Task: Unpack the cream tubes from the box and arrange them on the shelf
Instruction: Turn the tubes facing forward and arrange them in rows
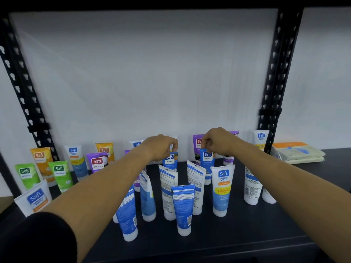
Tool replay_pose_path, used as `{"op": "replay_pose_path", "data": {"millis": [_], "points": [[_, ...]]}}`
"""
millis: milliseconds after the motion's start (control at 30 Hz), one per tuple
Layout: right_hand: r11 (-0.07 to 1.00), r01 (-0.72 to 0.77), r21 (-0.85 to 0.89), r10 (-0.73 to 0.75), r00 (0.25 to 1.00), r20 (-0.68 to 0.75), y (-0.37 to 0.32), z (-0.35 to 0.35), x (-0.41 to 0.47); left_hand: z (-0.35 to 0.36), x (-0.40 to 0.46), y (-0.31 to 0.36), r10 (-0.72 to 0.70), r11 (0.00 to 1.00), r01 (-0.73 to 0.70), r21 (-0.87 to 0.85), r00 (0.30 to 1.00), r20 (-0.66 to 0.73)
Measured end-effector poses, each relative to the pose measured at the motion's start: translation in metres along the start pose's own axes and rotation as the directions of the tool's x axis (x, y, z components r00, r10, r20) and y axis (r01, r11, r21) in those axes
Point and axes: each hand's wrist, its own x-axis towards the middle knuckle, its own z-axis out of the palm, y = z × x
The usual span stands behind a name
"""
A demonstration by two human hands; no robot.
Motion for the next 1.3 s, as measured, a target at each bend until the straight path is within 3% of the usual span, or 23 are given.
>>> {"op": "replay_pose_path", "data": {"millis": [1300], "points": [[0.999,0.028,0.028,-0.027,0.999,-0.026,0.000,0.005,-0.008,0.008,-0.004,0.004,-0.051,0.999,0.050,-0.007,0.998,-0.044]]}}
